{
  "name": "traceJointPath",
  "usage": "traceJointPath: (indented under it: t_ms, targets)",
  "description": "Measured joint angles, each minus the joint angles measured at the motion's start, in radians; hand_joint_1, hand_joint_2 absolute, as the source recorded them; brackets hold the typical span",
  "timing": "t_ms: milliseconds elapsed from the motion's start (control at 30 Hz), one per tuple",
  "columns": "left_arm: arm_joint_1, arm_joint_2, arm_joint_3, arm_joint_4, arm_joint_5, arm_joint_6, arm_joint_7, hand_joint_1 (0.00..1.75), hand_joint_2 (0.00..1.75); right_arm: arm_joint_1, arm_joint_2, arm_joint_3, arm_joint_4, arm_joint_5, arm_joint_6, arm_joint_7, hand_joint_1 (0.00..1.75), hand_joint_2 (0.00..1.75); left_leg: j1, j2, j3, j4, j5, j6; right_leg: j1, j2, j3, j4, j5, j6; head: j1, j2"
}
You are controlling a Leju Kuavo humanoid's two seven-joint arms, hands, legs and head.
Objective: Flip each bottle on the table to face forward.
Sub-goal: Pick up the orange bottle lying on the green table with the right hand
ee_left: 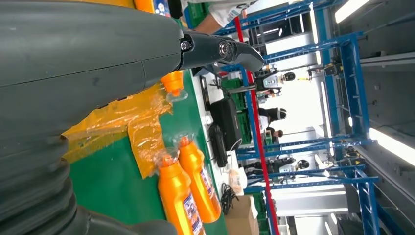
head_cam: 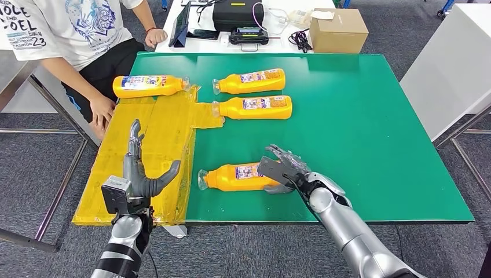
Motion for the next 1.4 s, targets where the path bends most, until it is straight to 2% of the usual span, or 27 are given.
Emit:
traceJointPath:
  t_ms: [267,500,733,767,867,900,933,1000,1033,1067,1133,1167,1200,1333,1400]
  targets:
    - [-0.005,-0.008,0.000,0.017,0.007,-0.006,0.000,0.00,1.75,-0.025,-0.001,0.026,0.034,-0.011,0.021,0.000,0.00,1.75,0.000,0.000,0.000,0.000,0.000,0.000,0.000,0.000,0.000,0.000,0.000,0.000,0.000,0.000]
    - [-0.021,-0.020,-0.019,0.044,0.039,-0.030,0.000,0.00,1.75,-0.139,-0.020,0.114,0.113,-0.061,0.199,0.042,0.00,1.75,0.000,0.001,0.000,0.000,0.001,0.001,0.000,0.000,0.000,0.000,0.001,0.001,0.000,0.000]
    - [-0.037,-0.029,-0.033,0.081,0.070,-0.045,0.000,0.00,1.75,-0.259,-0.072,0.235,0.165,-0.094,0.317,0.087,0.02,1.75,-0.001,0.000,0.000,0.000,0.001,0.001,-0.001,0.000,0.000,0.000,0.001,0.001,0.000,0.000]
    - [-0.039,-0.031,-0.033,0.086,0.073,-0.048,0.000,0.00,1.75,-0.270,-0.081,0.250,0.167,-0.103,0.333,0.092,0.32,1.75,-0.001,0.000,0.000,0.000,0.001,0.001,-0.001,0.000,0.000,0.000,0.001,0.001,0.000,0.000]
    - [-0.047,-0.034,-0.038,0.101,0.072,-0.043,0.000,0.00,1.75,-0.293,-0.107,0.299,0.168,-0.142,0.359,0.101,1.60,1.75,-0.001,0.000,0.000,0.000,0.001,0.001,-0.001,0.000,0.000,0.000,0.001,0.001,0.000,0.000]
    - [-0.049,-0.034,-0.043,0.104,0.067,-0.032,0.000,0.00,1.75,-0.298,-0.117,0.316,0.168,-0.160,0.359,0.101,1.74,1.75,-0.001,0.000,0.000,0.000,0.001,0.001,-0.001,0.000,0.000,0.000,0.001,0.001,0.000,0.000]
    - [-0.049,-0.034,-0.049,0.105,0.060,-0.018,0.000,0.00,1.75,-0.302,-0.128,0.332,0.166,-0.179,0.356,0.102,1.75,1.75,-0.001,0.000,0.000,0.000,0.001,0.001,-0.001,0.000,0.000,0.000,0.001,0.001,0.000,0.000]
    - [-0.049,-0.036,-0.065,0.106,0.054,0.002,0.000,0.00,1.75,-0.306,-0.151,0.364,0.158,-0.213,0.343,0.103,1.70,1.75,-0.001,-0.001,-0.001,0.000,0.001,0.001,-0.001,0.000,0.000,0.000,0.001,0.001,0.000,0.000]
    - [-0.049,-0.037,-0.071,0.106,0.055,0.007,0.000,0.00,1.75,-0.308,-0.162,0.379,0.152,-0.225,0.337,0.103,1.59,1.75,-0.001,-0.001,-0.001,0.000,0.001,0.001,-0.001,0.000,0.000,0.000,0.001,0.001,0.000,0.000]
    - [-0.049,-0.039,-0.077,0.108,0.058,0.009,0.000,0.00,1.75,-0.309,-0.173,0.393,0.147,-0.235,0.332,0.104,1.40,1.75,-0.001,-0.001,-0.001,0.000,0.001,0.001,-0.001,-0.001,0.000,0.000,0.001,0.001,0.000,0.000]
    - [-0.048,-0.041,-0.087,0.112,0.063,0.011,0.000,0.00,1.75,-0.312,-0.192,0.419,0.135,-0.255,0.327,0.107,0.91,1.75,-0.001,-0.001,-0.001,0.000,0.001,0.001,-0.001,0.000,0.000,0.000,0.001,0.001,0.000,0.000]
    - [-0.048,-0.041,-0.092,0.114,0.065,0.012,0.000,0.00,1.75,-0.313,-0.200,0.431,0.129,-0.265,0.325,0.108,0.75,1.75,-0.001,-0.001,-0.001,0.000,0.001,0.001,-0.001,0.000,0.000,0.000,0.001,0.001,0.000,0.000]
    - [-0.048,-0.042,-0.096,0.117,0.066,0.012,0.000,0.00,1.75,-0.314,-0.208,0.443,0.123,-0.274,0.322,0.110,0.66,1.75,-0.001,-0.001,-0.001,0.000,0.001,0.001,-0.001,0.000,0.000,0.000,0.001,0.001,0.000,0.000]
    - [-0.048,-0.044,-0.104,0.127,0.071,0.011,0.000,0.00,1.75,-0.314,-0.226,0.480,0.105,-0.293,0.301,0.118,0.00,1.75,-0.001,-0.001,-0.001,0.001,0.001,0.001,-0.001,0.000,0.000,0.000,0.001,0.001,0.000,0.000]
    - [-0.048,-0.044,-0.108,0.130,0.073,0.009,0.000,0.00,1.75,-0.313,-0.231,0.496,0.101,-0.296,0.289,0.121,0.00,1.75,-0.001,-0.001,-0.001,0.001,0.001,0.001,-0.001,0.000,0.000,0.000,0.001,0.001,0.000,0.000]
